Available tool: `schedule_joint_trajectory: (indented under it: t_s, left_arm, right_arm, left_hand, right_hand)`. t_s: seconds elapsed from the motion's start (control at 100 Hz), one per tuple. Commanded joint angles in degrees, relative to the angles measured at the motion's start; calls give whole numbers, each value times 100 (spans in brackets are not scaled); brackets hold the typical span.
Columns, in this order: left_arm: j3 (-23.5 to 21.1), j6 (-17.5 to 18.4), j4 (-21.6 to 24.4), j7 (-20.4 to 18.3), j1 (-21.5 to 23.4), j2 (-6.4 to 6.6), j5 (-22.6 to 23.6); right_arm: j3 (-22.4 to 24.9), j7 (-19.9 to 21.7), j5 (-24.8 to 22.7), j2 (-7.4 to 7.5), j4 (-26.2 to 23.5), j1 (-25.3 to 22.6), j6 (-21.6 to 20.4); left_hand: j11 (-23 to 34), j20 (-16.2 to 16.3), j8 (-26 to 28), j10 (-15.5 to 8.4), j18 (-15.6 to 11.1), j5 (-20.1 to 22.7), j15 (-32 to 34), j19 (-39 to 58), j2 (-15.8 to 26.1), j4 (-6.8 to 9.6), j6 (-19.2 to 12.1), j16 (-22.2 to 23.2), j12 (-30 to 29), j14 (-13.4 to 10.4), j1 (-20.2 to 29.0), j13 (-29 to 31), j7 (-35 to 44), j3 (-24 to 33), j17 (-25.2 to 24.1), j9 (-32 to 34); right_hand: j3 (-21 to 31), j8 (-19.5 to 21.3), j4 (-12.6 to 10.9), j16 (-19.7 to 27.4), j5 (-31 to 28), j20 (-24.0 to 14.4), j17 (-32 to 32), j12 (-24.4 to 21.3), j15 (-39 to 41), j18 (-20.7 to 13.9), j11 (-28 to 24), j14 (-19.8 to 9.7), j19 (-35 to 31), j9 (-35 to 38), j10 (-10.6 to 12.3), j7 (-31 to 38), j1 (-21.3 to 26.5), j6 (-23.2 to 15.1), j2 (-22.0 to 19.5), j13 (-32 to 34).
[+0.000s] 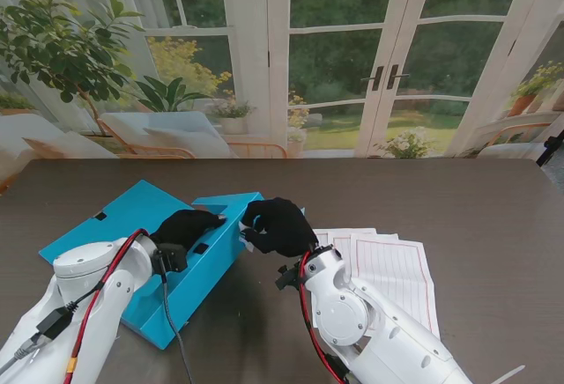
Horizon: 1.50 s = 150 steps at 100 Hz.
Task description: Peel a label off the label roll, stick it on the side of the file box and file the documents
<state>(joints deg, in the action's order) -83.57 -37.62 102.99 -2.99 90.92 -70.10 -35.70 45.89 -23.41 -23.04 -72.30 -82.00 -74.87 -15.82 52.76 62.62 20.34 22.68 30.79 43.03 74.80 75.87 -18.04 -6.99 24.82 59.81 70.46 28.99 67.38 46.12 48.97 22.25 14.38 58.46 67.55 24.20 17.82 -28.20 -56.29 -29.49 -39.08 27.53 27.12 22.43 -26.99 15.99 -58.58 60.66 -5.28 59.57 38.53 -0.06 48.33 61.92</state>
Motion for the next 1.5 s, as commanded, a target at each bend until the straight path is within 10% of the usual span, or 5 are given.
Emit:
schedule_joint_trajectory:
  t_s: [0.0,1.16,1.49]
  left_arm:
    - [-16,34,23,-122,8,-24,-68]
    - [-35,89,78,70,36,-69,-199]
    - [-64,108,70,-28,41,-46,-204]
  right_arm:
    - [18,52,39,-34,-40,-32,29]
    - [334,287,190,84,-867,-435,400]
    - [211,-308,60,-90,-739,-413,746]
  left_hand:
    - [191,146,7,-43,-320,158,271,105,268,238,-360,66,95,605,659,241,402,637,-217,183]
    - [201,131,6,-24,-269,190,285,111,251,221,-336,63,104,618,659,287,385,681,-173,214]
    - [198,133,12,-22,-258,193,284,111,250,219,-349,64,103,626,659,292,390,674,-171,215]
  right_hand:
    - [352,478,-367,32,-425,-87,1708,129,25,31,-76,-85,-42,-234,-16,485,621,-1392,-854,-224]
    - [169,470,-347,14,-352,-218,1761,355,217,48,-216,-78,-44,-320,-41,499,634,-1392,-904,-327]
    - [67,253,-322,-125,-359,-296,1656,568,615,-43,-452,-150,-323,-194,-97,541,634,-1343,-790,-219]
